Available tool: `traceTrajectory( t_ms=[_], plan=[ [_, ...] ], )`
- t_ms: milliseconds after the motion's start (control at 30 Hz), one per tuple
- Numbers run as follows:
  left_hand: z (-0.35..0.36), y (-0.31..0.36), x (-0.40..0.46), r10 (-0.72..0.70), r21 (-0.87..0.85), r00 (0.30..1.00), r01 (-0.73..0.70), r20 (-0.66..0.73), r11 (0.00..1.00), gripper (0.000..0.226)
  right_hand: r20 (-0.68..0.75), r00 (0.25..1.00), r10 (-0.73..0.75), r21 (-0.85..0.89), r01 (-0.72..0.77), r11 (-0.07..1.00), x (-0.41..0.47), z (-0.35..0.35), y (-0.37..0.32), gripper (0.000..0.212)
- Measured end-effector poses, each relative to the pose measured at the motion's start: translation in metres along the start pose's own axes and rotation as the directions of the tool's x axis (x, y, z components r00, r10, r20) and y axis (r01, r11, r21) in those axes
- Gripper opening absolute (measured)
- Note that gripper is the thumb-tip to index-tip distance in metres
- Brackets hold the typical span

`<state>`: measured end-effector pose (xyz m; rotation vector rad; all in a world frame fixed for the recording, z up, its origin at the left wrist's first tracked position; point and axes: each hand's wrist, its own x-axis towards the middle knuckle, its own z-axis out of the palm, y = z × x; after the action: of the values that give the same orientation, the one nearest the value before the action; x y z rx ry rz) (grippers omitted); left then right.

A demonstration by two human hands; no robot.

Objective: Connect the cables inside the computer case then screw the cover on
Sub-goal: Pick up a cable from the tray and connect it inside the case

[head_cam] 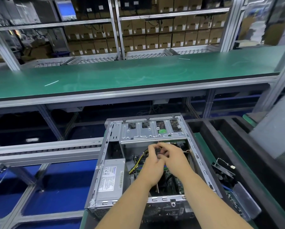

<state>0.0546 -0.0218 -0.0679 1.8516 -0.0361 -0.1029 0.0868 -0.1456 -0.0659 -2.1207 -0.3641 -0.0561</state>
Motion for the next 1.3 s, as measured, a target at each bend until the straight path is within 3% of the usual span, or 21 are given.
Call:
traceTrajectory(
  t_ms=[233, 333, 567, 667, 733, 767, 800, 867, 933, 1100, 1200, 1300],
  plan=[
    [-0.005, 0.002, 0.004, -0.179, -0.101, 0.983, 0.182, 0.033, 0.978, 0.06, 0.097, 0.985, 0.141, 0.054, -0.147, 0.988, 0.003, 0.001, 0.009, 0.058],
    [-0.005, 0.002, 0.003, -0.188, -0.078, 0.982, 0.188, 0.004, 0.979, 0.055, 0.156, 0.974, 0.166, 0.018, -0.17, 0.985, 0.004, 0.004, 0.01, 0.058],
    [-0.004, 0.002, 0.004, -0.134, -0.06, 0.991, 0.132, -0.026, 0.989, 0.049, 0.125, 0.98, 0.158, 0.012, -0.16, 0.987, 0.005, 0.007, 0.01, 0.02],
    [-0.005, -0.003, 0.007, -0.125, 0.027, 0.983, 0.13, -0.137, 0.991, 0.054, -0.052, 0.979, 0.195, -0.059, -0.198, 0.978, 0.009, 0.009, 0.014, 0.011],
    [-0.007, -0.006, 0.008, -0.121, 0.183, 0.978, 0.152, -0.171, 0.971, 0.037, -0.116, 0.964, 0.241, -0.064, -0.249, 0.966, 0.011, 0.011, 0.018, 0.01],
    [-0.008, -0.006, 0.008, -0.122, 0.267, 0.979, 0.163, -0.161, 0.95, 0.021, -0.106, 0.957, 0.269, -0.069, -0.277, 0.958, 0.012, 0.013, 0.02, 0.012],
    [-0.008, -0.008, 0.008, -0.113, 0.307, 0.983, 0.153, -0.145, 0.939, 0.023, -0.086, 0.951, 0.296, -0.081, -0.302, 0.95, 0.014, 0.015, 0.023, 0.016],
    [-0.007, -0.014, 0.01, -0.104, 0.333, 0.987, 0.139, -0.12, 0.933, 0.046, -0.044, 0.944, 0.326, -0.109, -0.329, 0.938, 0.018, 0.02, 0.028, 0.025],
    [-0.008, -0.013, 0.012, -0.093, 0.324, 0.984, 0.138, -0.153, 0.936, 0.05, -0.004, 0.948, 0.319, -0.135, -0.316, 0.939, 0.023, 0.025, 0.03, 0.029],
    [-0.011, -0.009, 0.012, -0.196, 0.148, 0.96, 0.227, -0.199, 0.963, 0.035, 0.131, 0.934, 0.332, -0.226, -0.298, 0.927, 0.029, 0.031, 0.038, 0.026],
    [-0.014, -0.003, 0.01, -0.327, -0.055, 0.935, 0.322, -0.135, 0.945, 0.026, 0.173, 0.93, 0.325, -0.301, -0.265, 0.916, 0.035, 0.036, 0.04, 0.017],
    [-0.016, 0.003, 0.008, -0.44, -0.318, 0.898, 0.415, -0.006, 0.852, 0.01, 0.233, 0.928, 0.291, -0.29, -0.22, 0.932, 0.039, 0.042, 0.042, 0.009]
  ],
)
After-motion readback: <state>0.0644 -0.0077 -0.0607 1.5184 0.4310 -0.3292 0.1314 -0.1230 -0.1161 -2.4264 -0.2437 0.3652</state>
